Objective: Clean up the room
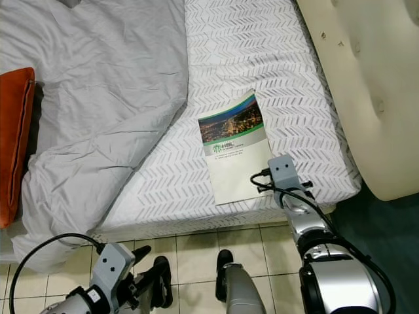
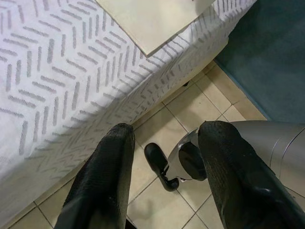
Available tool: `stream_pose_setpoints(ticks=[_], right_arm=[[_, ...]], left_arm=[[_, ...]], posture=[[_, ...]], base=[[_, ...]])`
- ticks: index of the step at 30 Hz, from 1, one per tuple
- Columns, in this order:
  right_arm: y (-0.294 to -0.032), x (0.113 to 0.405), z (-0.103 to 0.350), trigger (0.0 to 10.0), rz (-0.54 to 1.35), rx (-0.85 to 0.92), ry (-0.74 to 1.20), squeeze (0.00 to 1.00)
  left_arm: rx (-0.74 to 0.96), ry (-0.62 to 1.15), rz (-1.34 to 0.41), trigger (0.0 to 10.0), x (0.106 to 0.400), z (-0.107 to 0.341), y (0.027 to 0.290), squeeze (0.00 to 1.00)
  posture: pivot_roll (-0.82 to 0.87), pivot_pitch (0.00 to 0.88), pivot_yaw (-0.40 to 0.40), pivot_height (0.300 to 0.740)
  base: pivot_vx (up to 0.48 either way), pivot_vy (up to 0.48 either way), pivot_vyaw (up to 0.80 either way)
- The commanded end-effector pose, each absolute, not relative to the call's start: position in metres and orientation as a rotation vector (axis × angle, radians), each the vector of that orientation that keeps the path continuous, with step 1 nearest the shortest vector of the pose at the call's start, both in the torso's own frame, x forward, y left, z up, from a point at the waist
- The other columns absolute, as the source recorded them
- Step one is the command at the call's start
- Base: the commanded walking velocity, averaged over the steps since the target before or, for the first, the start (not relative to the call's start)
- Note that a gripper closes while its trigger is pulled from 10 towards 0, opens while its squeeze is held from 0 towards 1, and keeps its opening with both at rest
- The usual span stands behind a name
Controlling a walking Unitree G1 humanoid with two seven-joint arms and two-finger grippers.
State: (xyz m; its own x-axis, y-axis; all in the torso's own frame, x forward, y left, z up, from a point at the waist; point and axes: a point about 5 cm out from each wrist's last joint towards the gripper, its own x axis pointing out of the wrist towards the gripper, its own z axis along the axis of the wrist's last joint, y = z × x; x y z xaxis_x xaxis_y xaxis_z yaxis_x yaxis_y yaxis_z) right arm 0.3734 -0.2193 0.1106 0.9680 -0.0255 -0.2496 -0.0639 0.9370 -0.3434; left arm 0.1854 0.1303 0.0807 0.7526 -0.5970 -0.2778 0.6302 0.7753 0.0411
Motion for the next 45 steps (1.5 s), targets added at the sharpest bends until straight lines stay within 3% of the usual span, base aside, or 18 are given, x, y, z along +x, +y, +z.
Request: stream_pose_setpoints(ticks=[1,2,3,4,11,17,19,20,25,26,27,29,33,37,38,39,45], right_arm=[[-0.217,0.368,0.097,3.6,0.019,-0.332,0.311,0.0],[-0.217,0.368,0.097,10.0,0.016,-0.335,0.313,0.46],[-0.217,0.368,0.097,10.0,0.016,-0.335,0.313,0.46],[-0.217,0.368,0.097,10.0,0.012,-0.337,0.314,1.0],[-0.218,0.368,0.097,10.0,0.011,-0.355,0.319,1.0],[-0.223,0.37,0.104,10.0,0.042,-0.544,0.287,1.0],[-0.225,0.369,0.11,10.0,0.073,-0.629,0.215,1.0],[-0.225,0.369,0.11,10.0,0.073,-0.629,0.215,1.0],[-0.232,0.358,0.1,10.0,0.056,-0.469,0.186,1.0],[-0.239,0.346,0.088,10.0,0.002,-0.347,0.162,1.0],[-0.244,0.337,0.082,10.0,-0.049,-0.281,0.14,1.0],[-0.247,0.332,0.078,10.0,-0.086,-0.241,0.129,1.0],[-0.245,0.303,0.064,10.0,-0.209,-0.099,0.033,1.0],[-0.22,0.273,0.055,10.0,-0.213,0.02,0.01,1.0],[-0.218,0.273,0.055,10.0,-0.194,0.014,0.007,0.89],[-0.22,0.272,0.054,10.0,-0.192,-0.011,0.004,0.0],[-0.228,0.263,0.054,10.0,-0.2,-0.063,-0.027,0.0]], left_arm=[[0.129,0.302,-0.673,10.0,0.178,0.074,0.131,0.0],[0.13,0.302,-0.67,10.0,0.178,0.074,0.131,0.0],[0.13,0.302,-0.67,10.0,0.178,0.074,0.131,0.0],[0.13,0.303,-0.667,10.0,0.178,0.074,0.131,0.0],[0.13,0.298,-0.66,10.0,0.179,0.073,0.131,0.0],[0.131,0.295,-0.643,10.0,0.186,0.069,0.13,0.0],[0.124,0.288,-0.595,10.0,0.192,0.065,0.133,0.0],[0.124,0.288,-0.595,10.0,0.192,0.065,0.133,0.0],[0.114,0.289,-0.519,10.0,0.205,0.056,0.138,0.0],[0.124,0.278,-0.475,10.0,0.216,0.053,0.143,0.0],[0.134,0.27,-0.449,10.0,0.223,0.051,0.146,0.0],[0.139,0.266,-0.431,10.0,0.23,0.048,0.148,0.0],[0.141,0.223,-0.365,10.0,0.251,0.05,0.156,0.0],[0.108,0.163,-0.274,10.0,0.271,0.062,0.159,0.0],[0.094,0.151,-0.264,10.0,0.277,0.065,0.157,0.0],[0.089,0.138,-0.258,10.0,0.281,0.068,0.154,0.0],[0.02,0.081,-0.229,10.0,0.293,0.079,0.147,0.0]], posture=[[0.12,0.578,0.027,0.74],[0.12,0.577,0.026,0.74],[0.12,0.577,0.026,0.74],[0.12,0.576,0.024,0.74],[0.12,0.57,0.017,0.74],[0.11,0.541,0.0,0.74],[0.09,0.437,-0.031,0.74],[0.09,0.437,-0.031,0.74],[0.06,0.318,-0.058,0.74],[0.04,0.219,-0.065,0.74],[0.04,0.176,-0.066,0.74],[0.04,0.151,-0.069,0.74],[0.03,0.0,-0.066,0.74],[0.01,0.0,-0.059,0.74],[0.01,0.0,-0.05,0.74],[0.02,0.0,-0.05,0.74],[0.01,0.0,-0.045,0.74]], base=[[0.0,0.0,0.0],[0.0,0.0,0.0],[0.0,0.0,0.0],[0.0,0.0,0.0],[0.0,0.0,0.0],[0.0,0.0,0.0],[0.0,0.0,0.0],[0.0,0.0,0.0],[0.0,0.0,0.0],[0.0,0.0,0.0],[0.0,0.0,0.0],[0.0,0.0,0.0],[0.0,0.0,0.0],[0.0,0.0,0.0],[0.0,0.0,0.0],[0.0,0.0,0.0],[0.0,0.0,0.0]])
